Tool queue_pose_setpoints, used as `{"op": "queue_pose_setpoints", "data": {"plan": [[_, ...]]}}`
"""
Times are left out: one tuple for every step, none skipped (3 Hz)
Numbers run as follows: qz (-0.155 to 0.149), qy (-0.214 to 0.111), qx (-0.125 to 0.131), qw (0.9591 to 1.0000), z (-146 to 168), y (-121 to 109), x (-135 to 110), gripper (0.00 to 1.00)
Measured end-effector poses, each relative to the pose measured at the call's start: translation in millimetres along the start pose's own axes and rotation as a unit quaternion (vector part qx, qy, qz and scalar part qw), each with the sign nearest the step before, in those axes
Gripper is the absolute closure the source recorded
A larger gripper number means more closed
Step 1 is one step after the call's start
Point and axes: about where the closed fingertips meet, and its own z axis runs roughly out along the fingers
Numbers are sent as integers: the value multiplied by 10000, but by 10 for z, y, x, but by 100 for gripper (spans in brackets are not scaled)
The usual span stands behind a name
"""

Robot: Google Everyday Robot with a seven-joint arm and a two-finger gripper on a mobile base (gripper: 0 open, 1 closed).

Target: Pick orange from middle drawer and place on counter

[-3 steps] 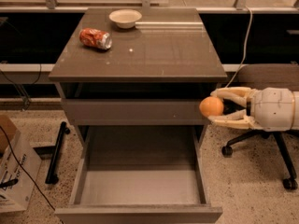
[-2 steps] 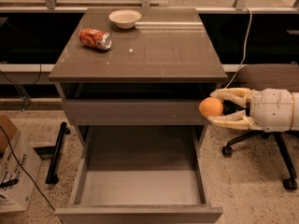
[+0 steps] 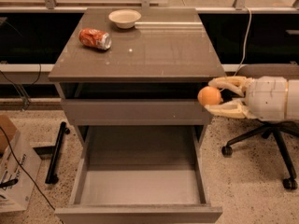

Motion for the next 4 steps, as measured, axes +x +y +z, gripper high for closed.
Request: {"op": "queue_pose_setpoints", "data": {"plan": [[-394,389,-47,9985,160,-285,-61,100],[-654,647,-172,9956,353,-593,-44,100],[-858,1005,-396,9904,685,-1034,67,100],[-868,1207,-474,9878,888,-1338,213,100]]}}
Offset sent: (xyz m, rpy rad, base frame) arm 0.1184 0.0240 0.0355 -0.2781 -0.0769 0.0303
